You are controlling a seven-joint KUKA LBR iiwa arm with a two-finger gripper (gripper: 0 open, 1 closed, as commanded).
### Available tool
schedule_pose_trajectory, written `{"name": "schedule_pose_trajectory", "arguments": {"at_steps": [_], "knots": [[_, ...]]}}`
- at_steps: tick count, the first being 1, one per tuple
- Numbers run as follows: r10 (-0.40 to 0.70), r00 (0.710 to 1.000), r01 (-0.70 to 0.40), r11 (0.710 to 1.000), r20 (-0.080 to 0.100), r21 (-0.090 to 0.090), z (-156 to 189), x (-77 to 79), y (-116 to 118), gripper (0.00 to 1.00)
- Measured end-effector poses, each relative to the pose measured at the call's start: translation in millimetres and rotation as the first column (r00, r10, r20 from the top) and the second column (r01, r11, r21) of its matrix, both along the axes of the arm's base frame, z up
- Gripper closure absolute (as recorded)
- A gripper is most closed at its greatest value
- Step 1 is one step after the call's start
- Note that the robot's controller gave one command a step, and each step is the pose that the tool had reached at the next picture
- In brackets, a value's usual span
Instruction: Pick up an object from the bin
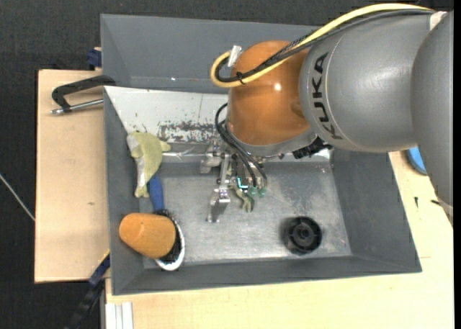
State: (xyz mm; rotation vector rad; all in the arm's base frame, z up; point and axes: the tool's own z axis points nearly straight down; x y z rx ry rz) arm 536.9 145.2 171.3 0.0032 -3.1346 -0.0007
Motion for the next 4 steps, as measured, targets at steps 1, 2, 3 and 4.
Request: {"name": "schedule_pose_trajectory", "arguments": {"at_steps": [1, 2, 3, 4], "knots": [[-0.106, 0.994, 0.106, 0.994, 0.015, -0.002, 1.6, 36.2, -98.0, 0.0], [-0.27, 0.963, 0.27, 0.963, 0.014, 0.004, -97.3, 35.0, -87.4, 0.0], [-0.27, 0.963, 0.27, 0.963, 0.025, 0.007, -94.3, 37.7, -87.8, 1.0], [-0.306, 0.952, 0.306, 0.952, 0.02, 0.006, 56.0, 47.3, -84.0, 1.0]]}}
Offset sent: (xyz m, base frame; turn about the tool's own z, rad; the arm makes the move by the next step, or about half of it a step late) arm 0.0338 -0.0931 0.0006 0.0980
